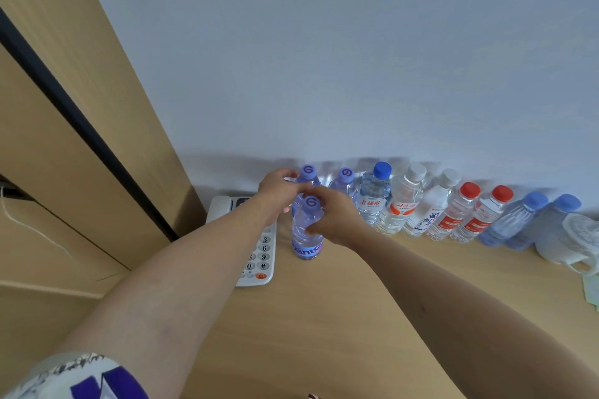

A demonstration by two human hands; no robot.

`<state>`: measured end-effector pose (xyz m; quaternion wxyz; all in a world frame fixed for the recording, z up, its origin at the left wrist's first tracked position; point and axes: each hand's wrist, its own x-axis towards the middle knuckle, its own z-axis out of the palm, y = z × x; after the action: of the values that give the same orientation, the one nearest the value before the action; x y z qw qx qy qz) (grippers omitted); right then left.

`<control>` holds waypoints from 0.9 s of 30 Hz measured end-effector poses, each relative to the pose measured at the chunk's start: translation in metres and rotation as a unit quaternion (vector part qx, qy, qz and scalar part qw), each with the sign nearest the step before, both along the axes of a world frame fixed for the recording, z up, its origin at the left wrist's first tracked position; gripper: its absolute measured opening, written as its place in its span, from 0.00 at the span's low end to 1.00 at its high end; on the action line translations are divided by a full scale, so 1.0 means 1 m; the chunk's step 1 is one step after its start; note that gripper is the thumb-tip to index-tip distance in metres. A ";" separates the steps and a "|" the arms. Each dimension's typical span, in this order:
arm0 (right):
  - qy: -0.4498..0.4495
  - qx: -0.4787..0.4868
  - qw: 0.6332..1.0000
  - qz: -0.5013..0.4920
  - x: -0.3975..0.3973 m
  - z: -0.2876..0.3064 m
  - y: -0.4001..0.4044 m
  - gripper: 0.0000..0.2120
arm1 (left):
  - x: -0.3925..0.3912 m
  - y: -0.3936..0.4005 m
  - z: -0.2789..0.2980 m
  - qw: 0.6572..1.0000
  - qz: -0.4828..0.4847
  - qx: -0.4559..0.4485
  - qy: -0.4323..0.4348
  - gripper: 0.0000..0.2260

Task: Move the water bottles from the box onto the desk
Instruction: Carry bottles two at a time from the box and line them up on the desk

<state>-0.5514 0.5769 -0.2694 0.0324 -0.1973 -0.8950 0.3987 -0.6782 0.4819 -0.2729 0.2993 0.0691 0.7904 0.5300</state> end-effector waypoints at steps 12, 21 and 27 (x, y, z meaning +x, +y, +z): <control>-0.013 -0.013 0.999 -0.026 0.000 -0.007 0.003 0.25 | -0.008 0.005 -0.008 0.998 -0.023 -0.002 0.063 0.16; 0.001 -0.048 0.999 -0.021 0.003 -0.003 0.004 0.21 | -0.020 0.000 -0.013 0.996 -0.042 -0.002 0.077 0.16; -0.005 -0.053 0.998 -0.019 0.003 -0.003 0.005 0.23 | -0.019 -0.002 -0.014 0.995 -0.051 -0.009 0.085 0.15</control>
<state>-0.5488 0.5819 -0.2725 0.0249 -0.2179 -0.8688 0.4439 -0.6967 0.4796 -0.2871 0.2583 0.1513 0.8132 0.4991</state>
